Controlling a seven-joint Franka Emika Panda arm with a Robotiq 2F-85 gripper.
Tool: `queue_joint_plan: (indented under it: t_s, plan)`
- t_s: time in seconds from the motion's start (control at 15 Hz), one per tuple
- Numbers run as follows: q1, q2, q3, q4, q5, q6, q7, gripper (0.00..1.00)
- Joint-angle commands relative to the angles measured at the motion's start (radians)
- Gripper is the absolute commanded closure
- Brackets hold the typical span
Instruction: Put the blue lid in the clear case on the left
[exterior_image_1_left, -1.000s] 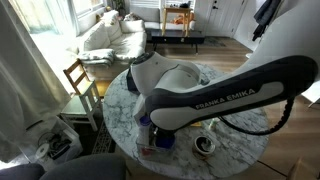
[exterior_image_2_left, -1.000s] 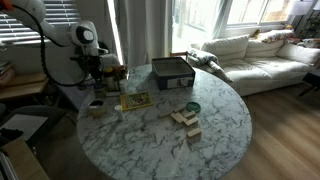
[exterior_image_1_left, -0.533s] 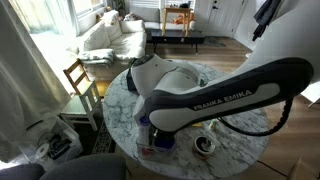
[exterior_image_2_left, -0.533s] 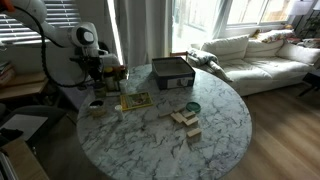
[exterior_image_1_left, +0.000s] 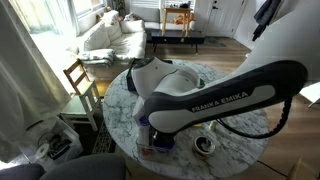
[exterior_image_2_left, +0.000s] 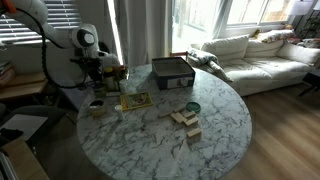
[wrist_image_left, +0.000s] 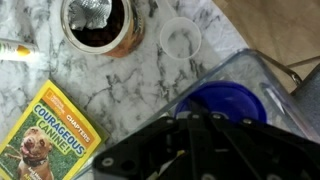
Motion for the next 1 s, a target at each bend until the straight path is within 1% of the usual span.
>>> queue_joint_plan:
  t_s: [0.0,0.2,0.47,0.93]
  plan:
    - [-0.008,0.008,0.001,-0.028,0.032,0.039,0.008,1.00]
    - [-0.010,0.000,-0.004,-0.042,0.044,0.063,0.018,1.00]
    - [-0.016,-0.039,-0.010,-0.071,0.040,0.095,0.019,1.00]
    - [-0.029,-0.116,-0.003,-0.104,0.036,0.098,-0.011,1.00]
